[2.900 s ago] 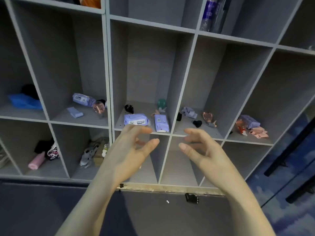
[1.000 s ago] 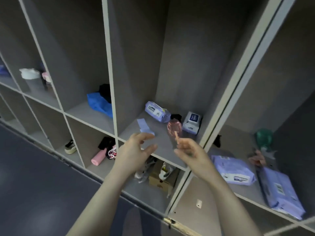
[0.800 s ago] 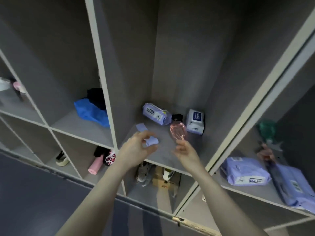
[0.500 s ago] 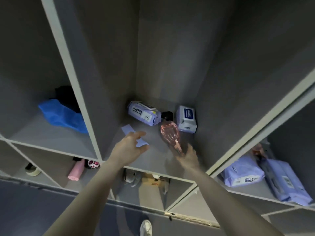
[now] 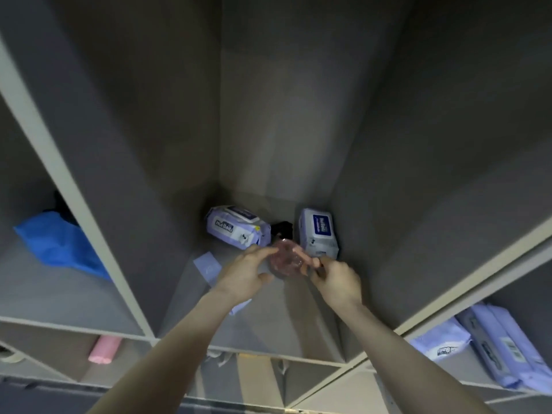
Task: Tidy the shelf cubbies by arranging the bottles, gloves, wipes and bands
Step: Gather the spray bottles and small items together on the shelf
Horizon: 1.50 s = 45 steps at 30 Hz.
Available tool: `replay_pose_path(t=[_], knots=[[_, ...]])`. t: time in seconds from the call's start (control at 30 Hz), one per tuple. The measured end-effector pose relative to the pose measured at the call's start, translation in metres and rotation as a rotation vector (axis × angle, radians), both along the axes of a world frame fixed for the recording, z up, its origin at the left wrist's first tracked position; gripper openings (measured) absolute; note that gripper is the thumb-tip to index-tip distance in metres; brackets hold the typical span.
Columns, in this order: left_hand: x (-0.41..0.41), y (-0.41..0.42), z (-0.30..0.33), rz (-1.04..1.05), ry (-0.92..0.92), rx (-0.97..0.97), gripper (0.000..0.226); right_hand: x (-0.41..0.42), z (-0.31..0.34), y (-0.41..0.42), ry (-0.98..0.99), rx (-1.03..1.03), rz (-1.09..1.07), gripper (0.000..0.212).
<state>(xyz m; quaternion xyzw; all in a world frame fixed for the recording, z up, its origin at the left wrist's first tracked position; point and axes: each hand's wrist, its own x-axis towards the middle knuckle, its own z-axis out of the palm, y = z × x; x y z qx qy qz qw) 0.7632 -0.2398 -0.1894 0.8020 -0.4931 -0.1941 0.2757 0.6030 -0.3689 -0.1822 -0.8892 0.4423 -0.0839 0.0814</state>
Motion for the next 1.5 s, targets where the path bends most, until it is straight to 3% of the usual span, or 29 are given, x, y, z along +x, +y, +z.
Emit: replay_pose_path(t=[0.13, 0.27, 0.47, 0.6, 0.7, 0.83, 1.03, 1.17, 1.33, 1.5], knots=[[-0.007, -0.023, 0.008, -0.088, -0.149, -0.081, 0.067, 0.016, 0.028, -0.003, -0.008, -0.075, 0.202, 0.023], [-0.01, -0.032, 0.014, 0.099, -0.074, -0.08, 0.036, 0.022, 0.035, 0.006, -0.087, 0.068, 0.262, 0.024], [-0.009, -0.028, 0.017, 0.063, -0.135, -0.01, 0.025, 0.024, 0.033, 0.005, -0.151, 0.263, 0.192, 0.018], [-0.008, -0.034, 0.026, 0.058, -0.135, 0.02, 0.043, 0.031, 0.031, 0.015, -0.073, 0.19, 0.15, 0.021], [-0.013, -0.04, 0.034, 0.094, -0.099, 0.009, 0.055, 0.027, 0.027, 0.015, -0.119, 0.321, 0.075, 0.013], [-0.024, -0.034, 0.038, 0.07, 0.073, -0.036, 0.052, 0.015, 0.028, 0.014, -0.2, 0.458, 0.014, 0.02], [-0.029, -0.002, 0.058, -0.002, -0.001, -0.008, 0.048, -0.012, 0.065, 0.026, -0.334, 0.412, 0.032, 0.052], [-0.035, 0.018, 0.085, 0.0, -0.009, -0.097, 0.046, -0.046, 0.099, 0.044, -0.423, 0.398, 0.05, 0.042], [-0.067, 0.04, 0.109, -0.061, 0.235, -0.267, 0.04, -0.092, 0.123, 0.071, -0.555, 0.405, 0.021, 0.033], [-0.111, 0.069, 0.121, -0.039, 0.183, -0.305, 0.041, -0.131, 0.139, 0.093, -0.634, 0.41, 0.047, 0.019]])
